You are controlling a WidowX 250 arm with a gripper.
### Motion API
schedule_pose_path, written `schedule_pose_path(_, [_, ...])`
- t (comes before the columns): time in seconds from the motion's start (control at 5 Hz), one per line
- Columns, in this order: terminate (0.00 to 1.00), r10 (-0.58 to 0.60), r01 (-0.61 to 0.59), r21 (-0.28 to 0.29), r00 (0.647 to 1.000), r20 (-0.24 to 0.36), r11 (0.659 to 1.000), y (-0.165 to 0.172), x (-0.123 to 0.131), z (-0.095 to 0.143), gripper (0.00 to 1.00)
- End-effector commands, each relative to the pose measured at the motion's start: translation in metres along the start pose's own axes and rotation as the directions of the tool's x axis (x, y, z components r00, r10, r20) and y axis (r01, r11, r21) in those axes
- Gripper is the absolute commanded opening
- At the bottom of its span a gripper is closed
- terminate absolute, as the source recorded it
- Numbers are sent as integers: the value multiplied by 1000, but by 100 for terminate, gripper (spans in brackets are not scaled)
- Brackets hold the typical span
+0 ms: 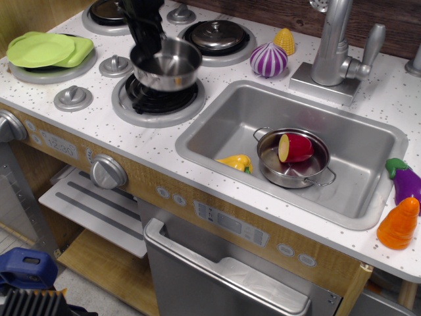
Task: Pick up pan from stove
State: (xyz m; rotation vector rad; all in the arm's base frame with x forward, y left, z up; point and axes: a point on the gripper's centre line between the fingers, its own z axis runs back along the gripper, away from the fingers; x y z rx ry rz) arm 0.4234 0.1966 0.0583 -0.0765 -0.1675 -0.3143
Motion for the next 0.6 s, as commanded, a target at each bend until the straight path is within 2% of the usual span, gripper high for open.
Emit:
schedule_pose_path(0.0, [0,-39,36,115,999,22,993,10,8,60,0])
schedule_pose_path(0.2, [0,-41,40,134,999,7,990,8,7,79,0])
schedule_pose_path(0.4, [100,-41,37,125,999,26,991,5,7,79,0])
